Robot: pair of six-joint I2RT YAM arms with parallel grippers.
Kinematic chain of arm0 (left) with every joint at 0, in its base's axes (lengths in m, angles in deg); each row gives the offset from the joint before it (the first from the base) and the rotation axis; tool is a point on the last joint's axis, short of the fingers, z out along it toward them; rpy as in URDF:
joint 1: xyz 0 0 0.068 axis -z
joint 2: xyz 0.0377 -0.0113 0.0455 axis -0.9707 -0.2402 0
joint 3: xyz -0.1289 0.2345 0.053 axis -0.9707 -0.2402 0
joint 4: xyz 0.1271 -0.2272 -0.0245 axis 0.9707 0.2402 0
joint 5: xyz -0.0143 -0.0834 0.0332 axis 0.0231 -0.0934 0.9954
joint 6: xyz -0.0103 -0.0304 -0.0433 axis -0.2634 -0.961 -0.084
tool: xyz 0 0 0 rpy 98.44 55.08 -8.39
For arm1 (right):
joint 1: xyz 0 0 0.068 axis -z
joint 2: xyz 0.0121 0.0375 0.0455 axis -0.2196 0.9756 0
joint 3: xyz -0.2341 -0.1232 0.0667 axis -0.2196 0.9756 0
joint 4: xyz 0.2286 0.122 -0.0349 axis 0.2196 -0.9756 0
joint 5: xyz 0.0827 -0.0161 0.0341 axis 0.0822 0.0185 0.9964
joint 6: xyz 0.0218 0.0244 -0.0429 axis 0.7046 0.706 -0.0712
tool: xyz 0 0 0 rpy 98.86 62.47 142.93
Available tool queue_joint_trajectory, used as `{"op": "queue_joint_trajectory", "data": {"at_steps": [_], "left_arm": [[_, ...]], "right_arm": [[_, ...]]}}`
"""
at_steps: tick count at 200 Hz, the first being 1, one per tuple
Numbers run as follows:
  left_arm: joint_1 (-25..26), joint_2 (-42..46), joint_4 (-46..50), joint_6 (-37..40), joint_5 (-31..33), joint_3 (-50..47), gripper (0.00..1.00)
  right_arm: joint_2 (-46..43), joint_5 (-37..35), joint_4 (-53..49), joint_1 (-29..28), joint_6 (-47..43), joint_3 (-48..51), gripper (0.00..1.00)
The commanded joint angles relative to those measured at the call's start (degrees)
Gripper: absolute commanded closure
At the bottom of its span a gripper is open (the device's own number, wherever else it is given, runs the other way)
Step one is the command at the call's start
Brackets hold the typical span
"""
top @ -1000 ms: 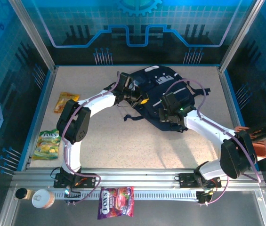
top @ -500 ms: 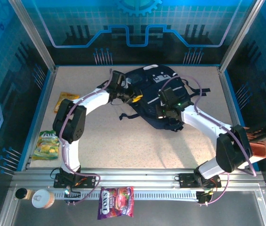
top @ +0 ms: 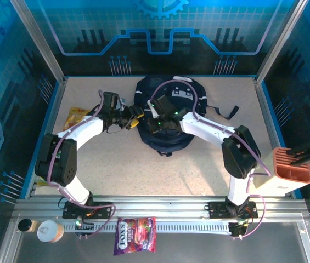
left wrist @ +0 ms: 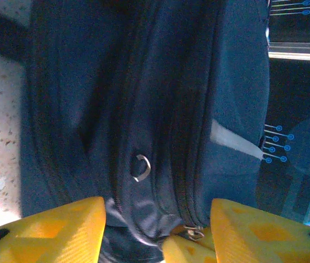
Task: Pack the student bag
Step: Zip the student bag at the center of the table.
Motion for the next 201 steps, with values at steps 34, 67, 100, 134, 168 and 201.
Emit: {"op": "queue_joint_trajectory", "data": {"at_steps": [34, 67, 100, 134, 168, 201], "left_arm": [[-0.50, -0.36, -3.52, -2.55, -1.22, -0.24, 0.49], [-0.41, -2.40, -3.90, -2.80, -1.14, 2.14, 0.63], [-0.32, -3.36, -3.14, -2.67, -0.01, 3.09, 0.70], [-0.32, -4.51, -1.87, -1.71, 0.73, 4.73, 0.83], [-0.46, -4.99, 0.13, 0.03, 3.21, 6.20, 1.00], [-0.65, -5.80, 1.91, 1.89, 4.08, 7.84, 1.00]], "right_arm": [[2.71, 6.85, 1.87, -1.66, 0.38, -4.46, 1.00], [2.11, 7.07, 1.85, -1.69, 0.77, -3.25, 1.00], [1.96, 7.27, 2.03, -1.71, 1.17, -2.64, 1.00], [1.55, 6.49, 1.54, -1.69, 1.56, -2.00, 1.00], [-2.04, 0.55, 0.05, -1.34, 2.83, 2.12, 0.99], [-8.88, -4.89, -1.58, 0.35, 4.73, 10.87, 0.98]]}}
